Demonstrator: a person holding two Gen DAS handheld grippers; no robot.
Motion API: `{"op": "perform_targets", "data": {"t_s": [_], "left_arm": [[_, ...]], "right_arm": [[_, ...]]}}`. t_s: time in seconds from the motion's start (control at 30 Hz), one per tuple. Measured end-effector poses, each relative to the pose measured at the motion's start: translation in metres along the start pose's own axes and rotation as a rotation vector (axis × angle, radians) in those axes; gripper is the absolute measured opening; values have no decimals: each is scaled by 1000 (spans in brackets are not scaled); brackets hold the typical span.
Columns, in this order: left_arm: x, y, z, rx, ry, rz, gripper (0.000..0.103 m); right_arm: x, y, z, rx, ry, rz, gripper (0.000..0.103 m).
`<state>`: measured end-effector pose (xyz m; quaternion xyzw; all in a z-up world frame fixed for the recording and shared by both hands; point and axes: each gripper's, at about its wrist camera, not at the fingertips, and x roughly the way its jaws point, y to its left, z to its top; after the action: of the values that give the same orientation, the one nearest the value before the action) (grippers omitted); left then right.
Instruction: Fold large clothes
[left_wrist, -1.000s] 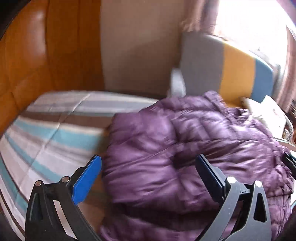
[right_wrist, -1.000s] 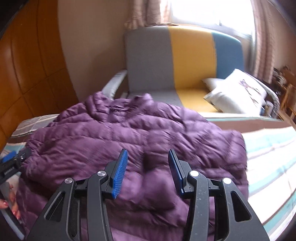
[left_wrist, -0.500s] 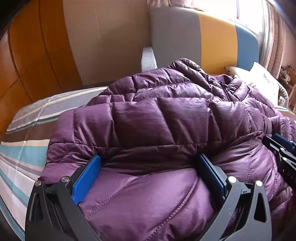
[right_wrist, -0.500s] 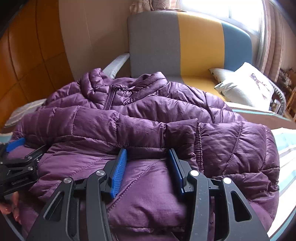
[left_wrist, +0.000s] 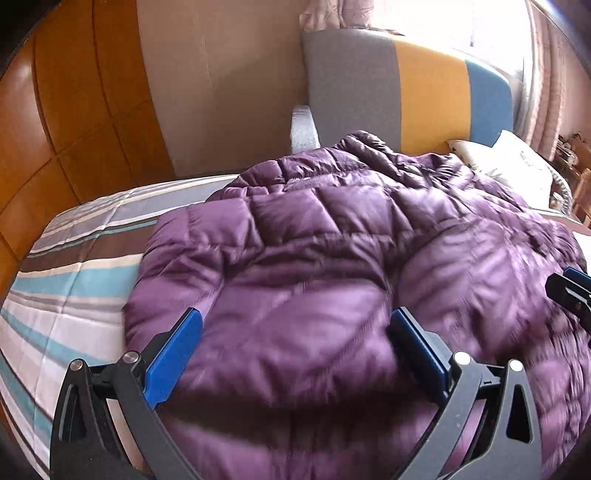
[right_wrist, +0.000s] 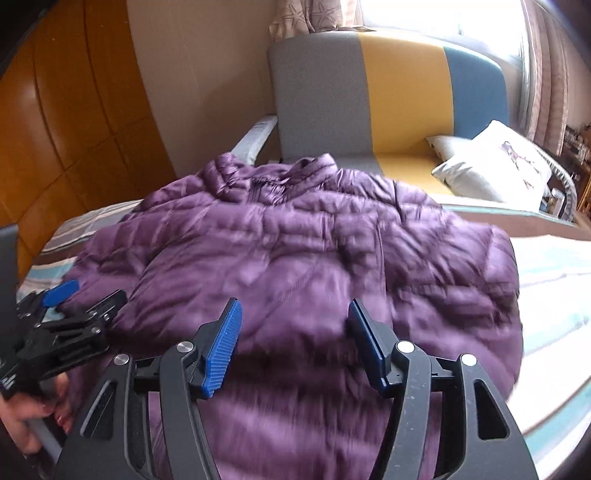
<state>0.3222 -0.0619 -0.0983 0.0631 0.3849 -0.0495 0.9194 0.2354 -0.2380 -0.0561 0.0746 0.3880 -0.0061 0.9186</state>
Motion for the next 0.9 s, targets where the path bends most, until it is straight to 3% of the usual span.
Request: {"op": "perform_targets", "data": {"t_s": [0.23,0.53,0.73,0.9], "left_arm": [[-48,11,-26,-2,-12,-34,101],[-76,23,-75,-27,25,-44,101],[-95,37,-107,-10,39,-43,101],[-111,59,-130,-6,34,-93,101]], "right_arm": [[-47,-6,-43,18,33,36,60],[-105,-15,-103,30,26,56,60],[-128,-29,-129,57,35,51,60],[-149,-43,-147,42,41,14,60]]}}
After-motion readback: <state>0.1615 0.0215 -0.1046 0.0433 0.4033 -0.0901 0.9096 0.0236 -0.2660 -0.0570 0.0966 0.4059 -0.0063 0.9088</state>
